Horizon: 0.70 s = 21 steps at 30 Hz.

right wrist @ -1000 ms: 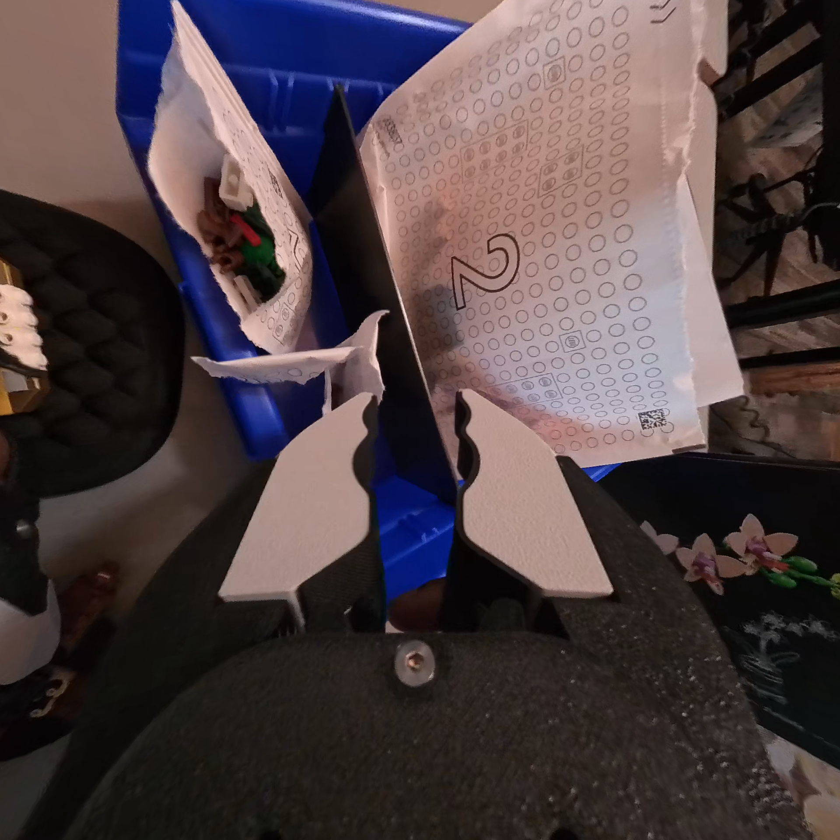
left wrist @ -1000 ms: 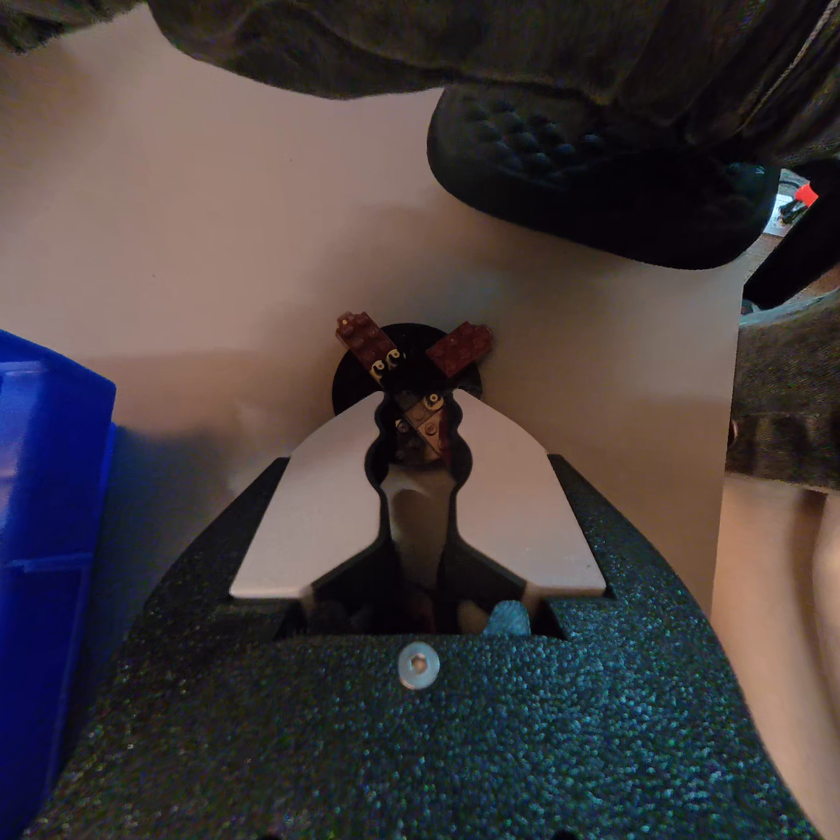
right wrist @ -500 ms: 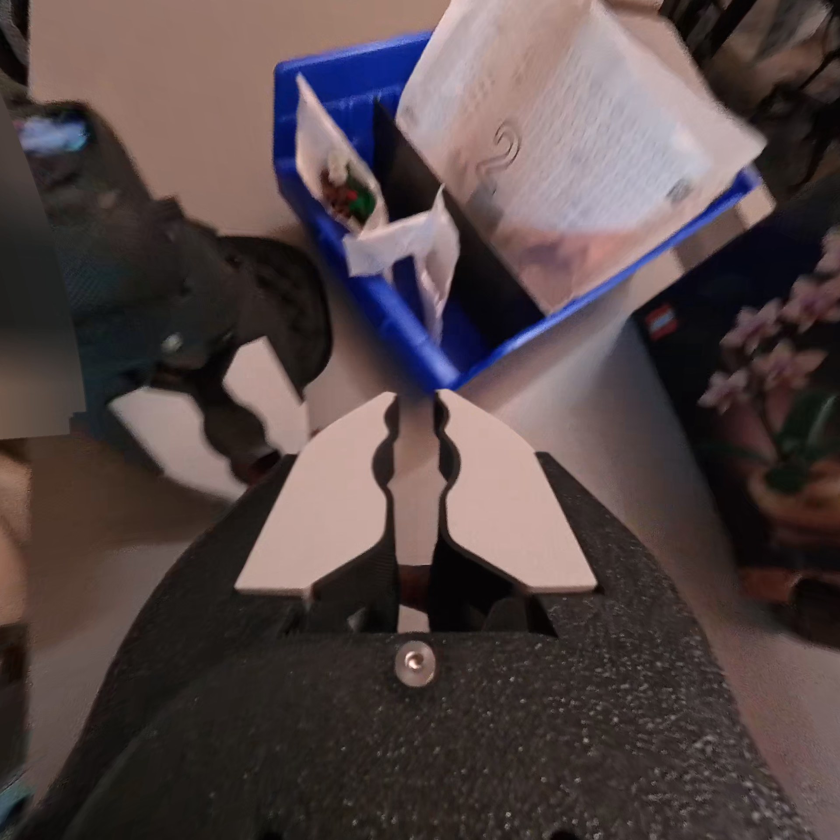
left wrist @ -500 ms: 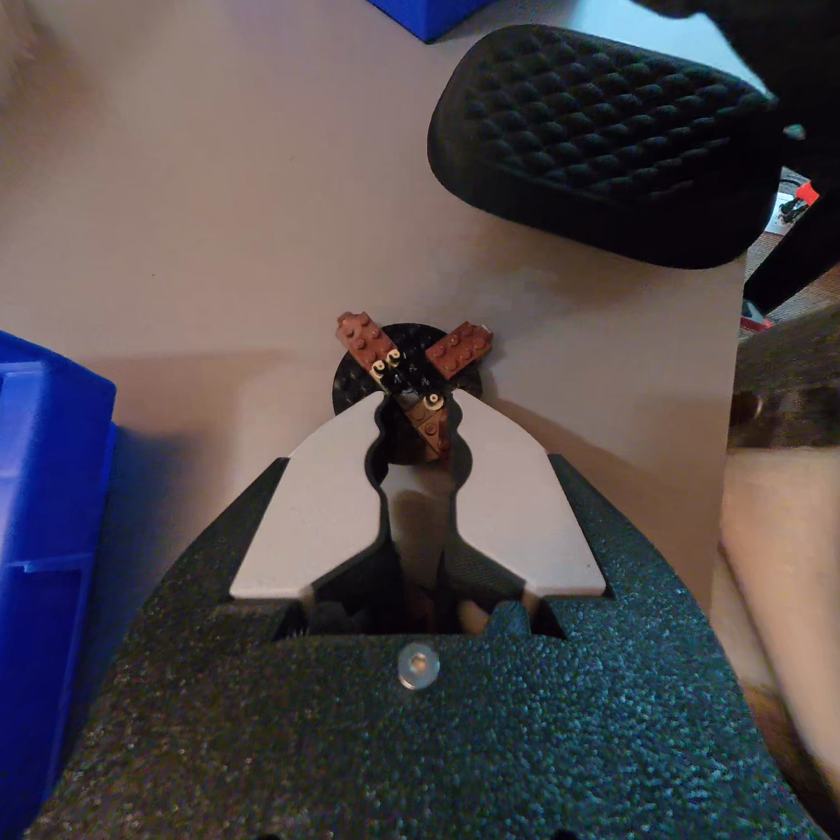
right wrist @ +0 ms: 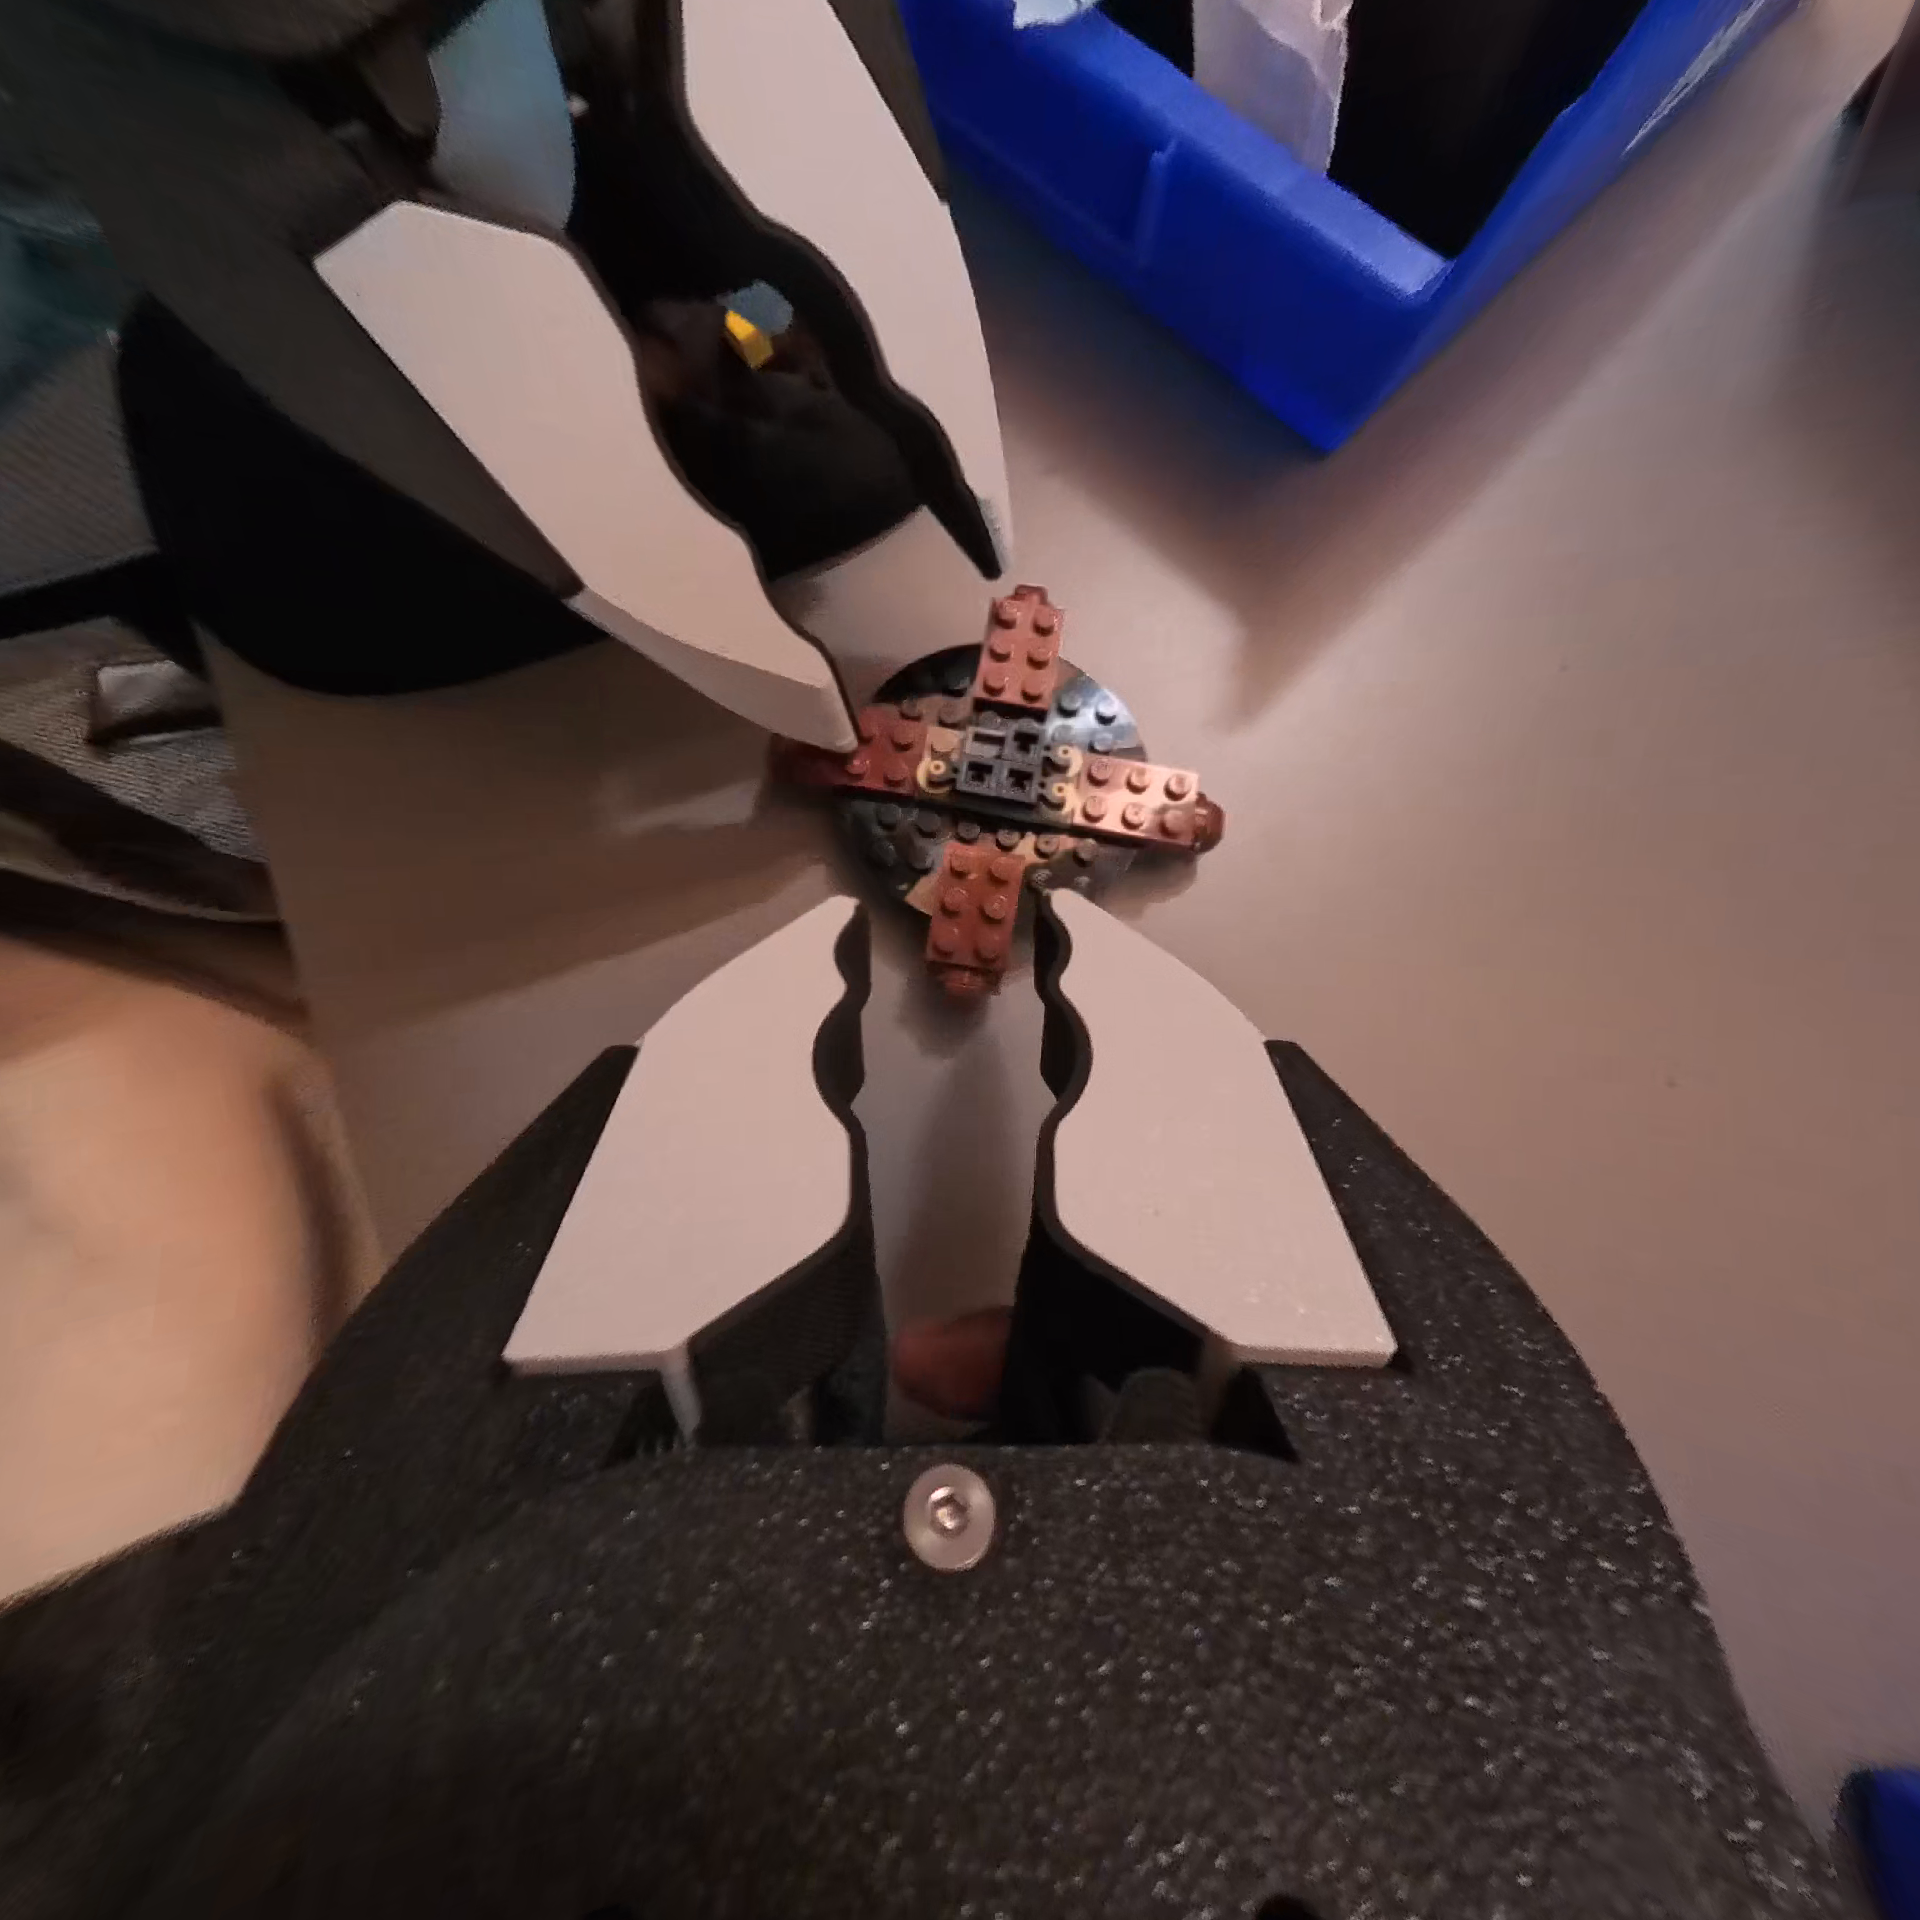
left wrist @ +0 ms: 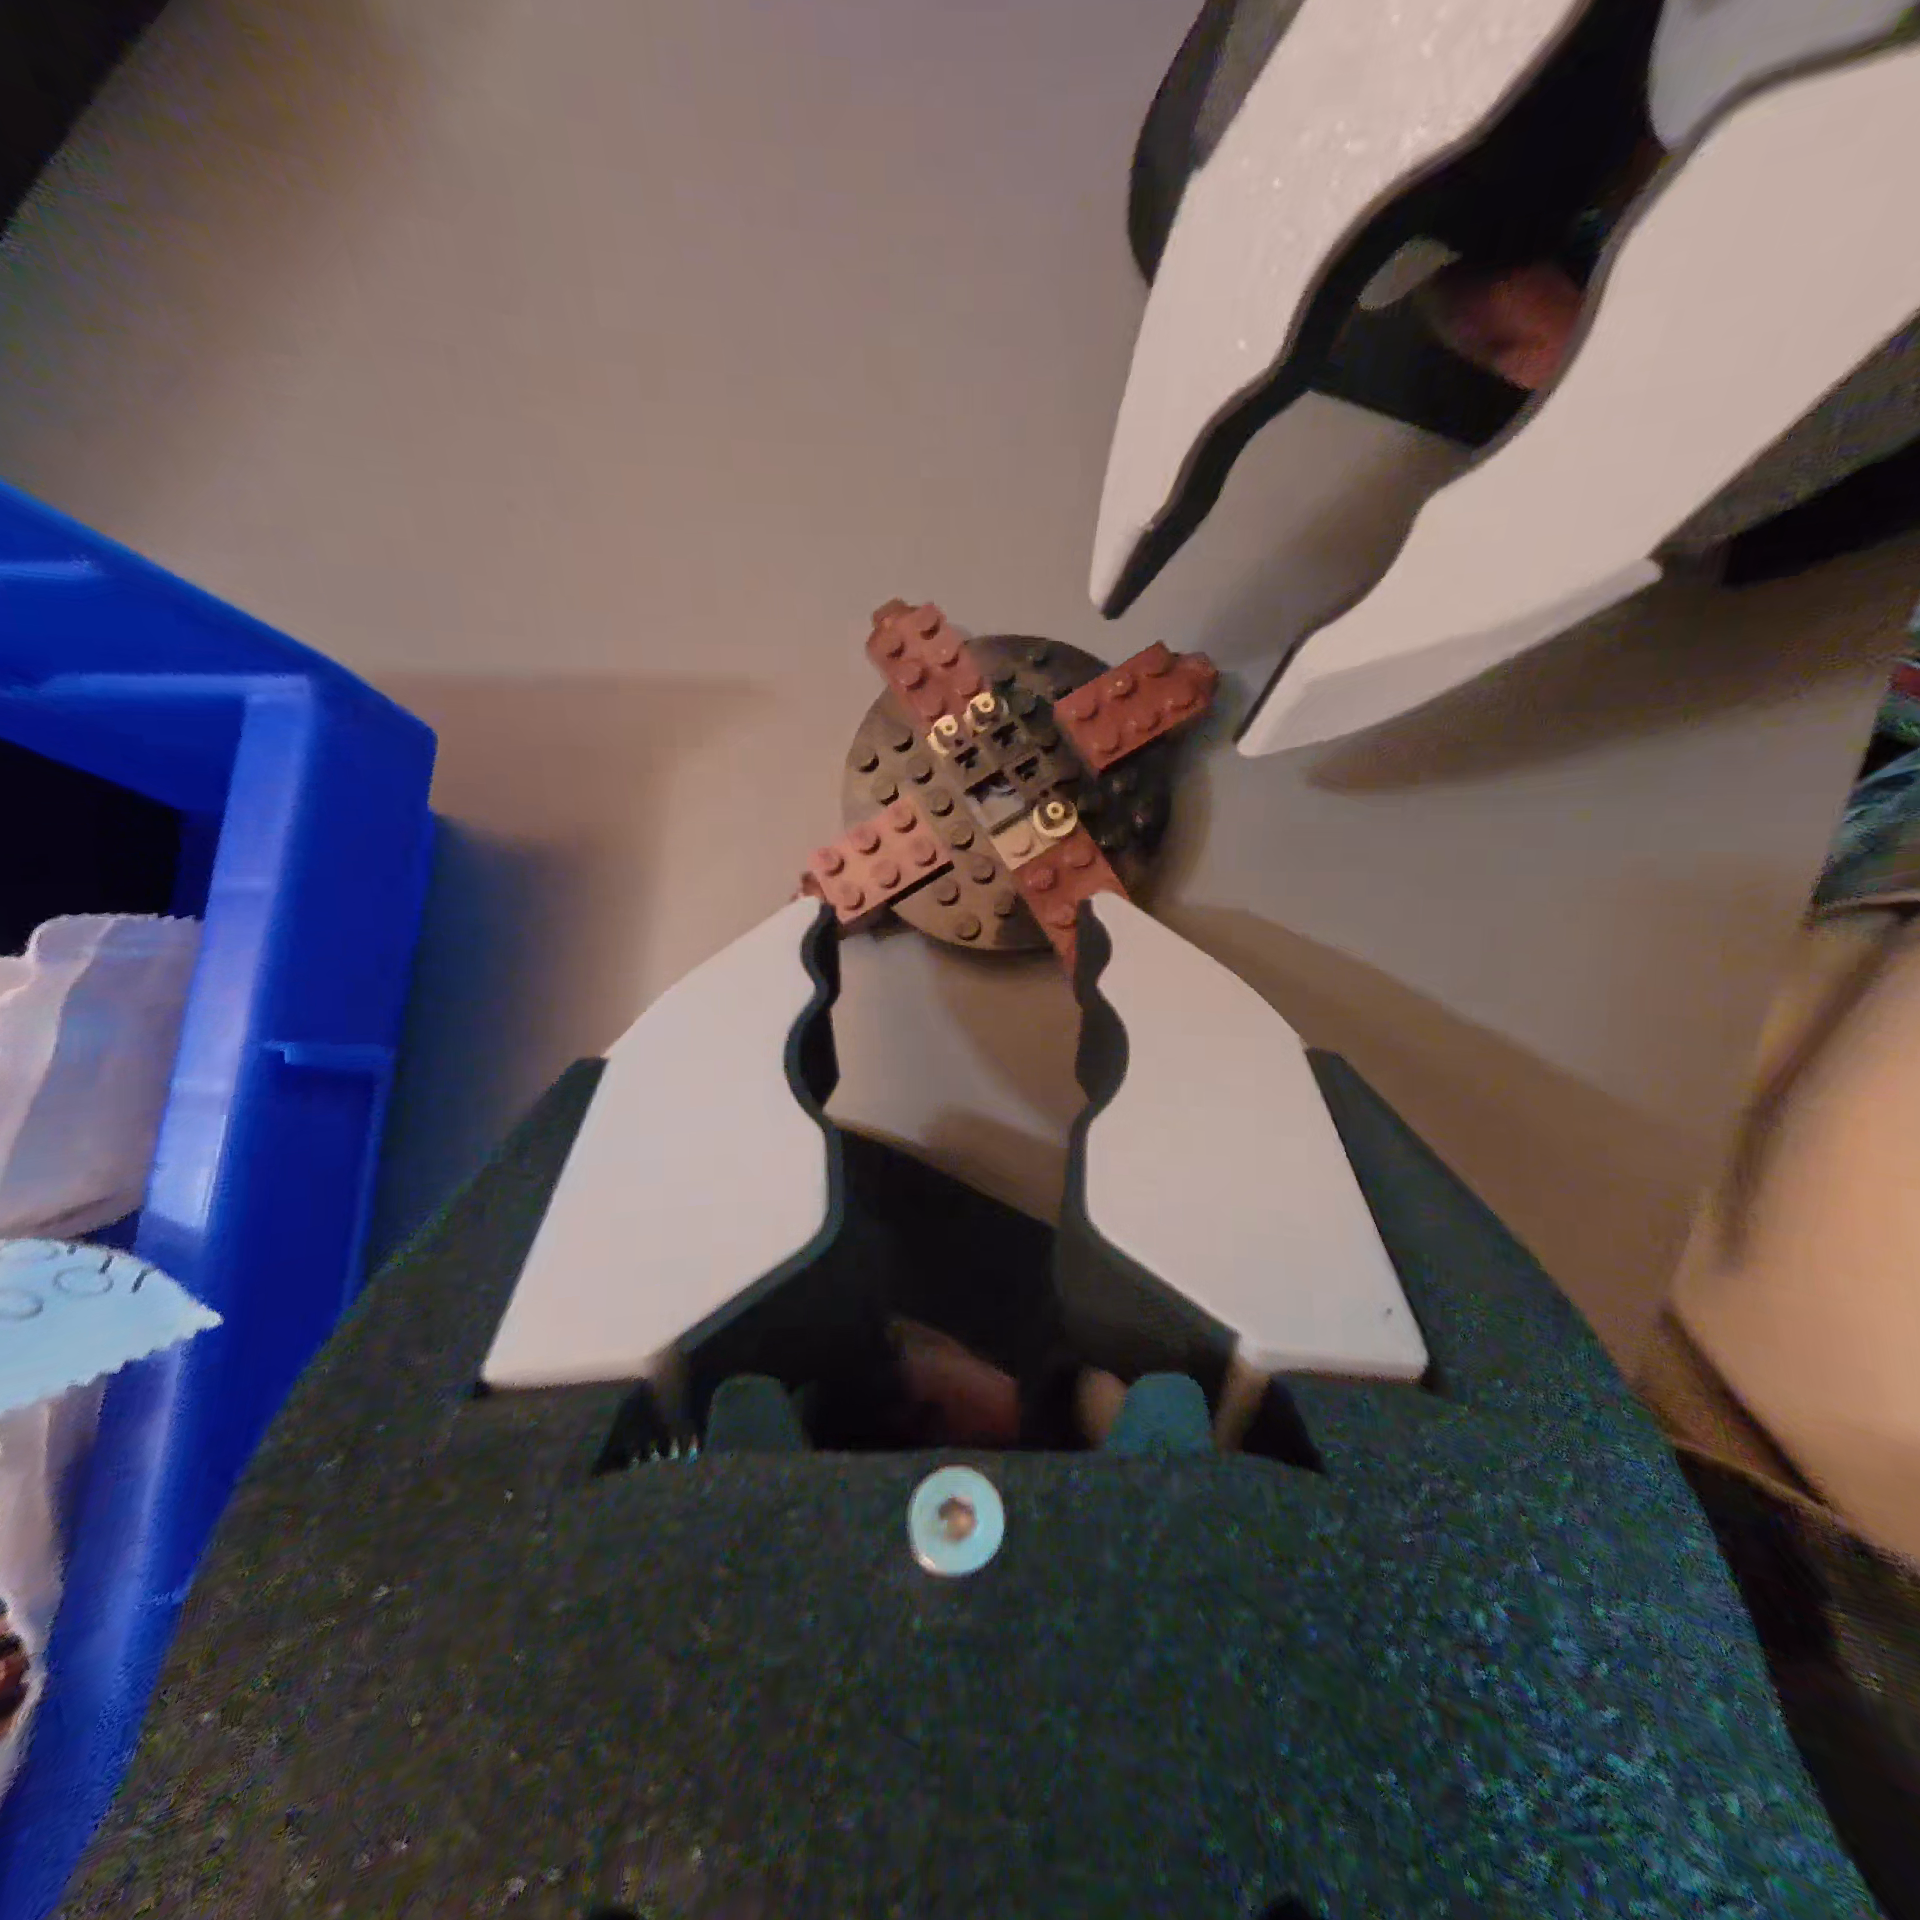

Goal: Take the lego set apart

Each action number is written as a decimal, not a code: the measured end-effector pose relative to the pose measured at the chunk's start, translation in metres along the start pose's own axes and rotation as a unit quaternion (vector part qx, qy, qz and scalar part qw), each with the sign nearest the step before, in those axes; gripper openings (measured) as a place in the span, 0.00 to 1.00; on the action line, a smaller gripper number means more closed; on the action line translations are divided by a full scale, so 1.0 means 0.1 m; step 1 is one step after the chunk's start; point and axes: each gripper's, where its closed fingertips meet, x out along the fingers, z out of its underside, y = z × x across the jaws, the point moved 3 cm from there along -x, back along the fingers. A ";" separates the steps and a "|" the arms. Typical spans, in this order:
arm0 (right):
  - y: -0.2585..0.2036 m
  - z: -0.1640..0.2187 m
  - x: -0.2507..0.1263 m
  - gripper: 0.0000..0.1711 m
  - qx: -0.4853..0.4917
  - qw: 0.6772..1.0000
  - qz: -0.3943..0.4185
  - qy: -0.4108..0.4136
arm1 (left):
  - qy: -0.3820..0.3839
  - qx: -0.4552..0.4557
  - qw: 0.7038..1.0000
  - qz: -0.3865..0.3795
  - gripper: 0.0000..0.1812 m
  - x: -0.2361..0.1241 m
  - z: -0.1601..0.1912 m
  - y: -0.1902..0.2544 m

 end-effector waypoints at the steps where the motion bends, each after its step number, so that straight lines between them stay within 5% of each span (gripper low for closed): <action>1: 0.00 0.01 0.03 0.17 -0.005 1.000 0.004 -0.007 | -0.003 -0.007 1.000 0.002 0.21 0.00 0.00 0.01; 4: 0.01 0.05 0.07 0.07 -0.030 0.999 0.013 -0.027 | -0.012 -0.012 1.000 0.005 0.12 0.00 0.00 0.07; 9: 0.10 0.06 0.05 0.07 -0.053 0.998 -0.015 -0.039 | -0.006 -0.024 0.997 0.080 0.07 0.04 -0.06 0.35; 21: 0.18 0.14 -0.03 0.12 -0.077 0.994 -0.061 -0.049 | 0.022 0.031 0.999 0.006 0.15 -0.14 -0.09 0.01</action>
